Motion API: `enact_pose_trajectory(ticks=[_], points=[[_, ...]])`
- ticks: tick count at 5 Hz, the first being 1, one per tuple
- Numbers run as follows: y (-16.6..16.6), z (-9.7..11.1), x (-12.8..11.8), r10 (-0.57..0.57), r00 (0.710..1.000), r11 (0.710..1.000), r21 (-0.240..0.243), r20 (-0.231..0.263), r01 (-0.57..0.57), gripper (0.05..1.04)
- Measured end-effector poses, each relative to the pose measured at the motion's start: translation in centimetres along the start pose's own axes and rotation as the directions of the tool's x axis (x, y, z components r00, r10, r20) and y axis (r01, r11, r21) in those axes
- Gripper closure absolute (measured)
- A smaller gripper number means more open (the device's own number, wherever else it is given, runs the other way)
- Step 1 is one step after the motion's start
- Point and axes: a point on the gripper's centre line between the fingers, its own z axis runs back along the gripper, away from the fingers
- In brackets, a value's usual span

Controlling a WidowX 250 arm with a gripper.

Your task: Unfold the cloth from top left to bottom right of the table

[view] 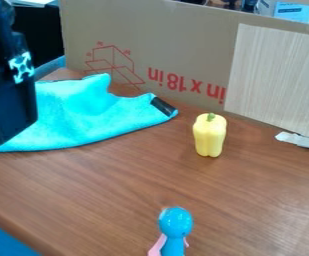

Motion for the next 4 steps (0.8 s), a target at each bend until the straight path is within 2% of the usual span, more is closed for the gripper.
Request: enact_pose_trajectory(ticks=[2, 3, 4], points=[[0.6, -0.3, 0.4, 0.013, 1.0, 1.0, 0.004, -0.001, -0.013, 0.083], [2.1, -0.8, 1.8, 0.082, 0.996, 0.997, -0.003, -0.03, -0.082, 0.083], [4.0, -1.3, 3.4, 0.151, 0.988, 0.989, 0.008, -0.039, -0.15, 0.083]])
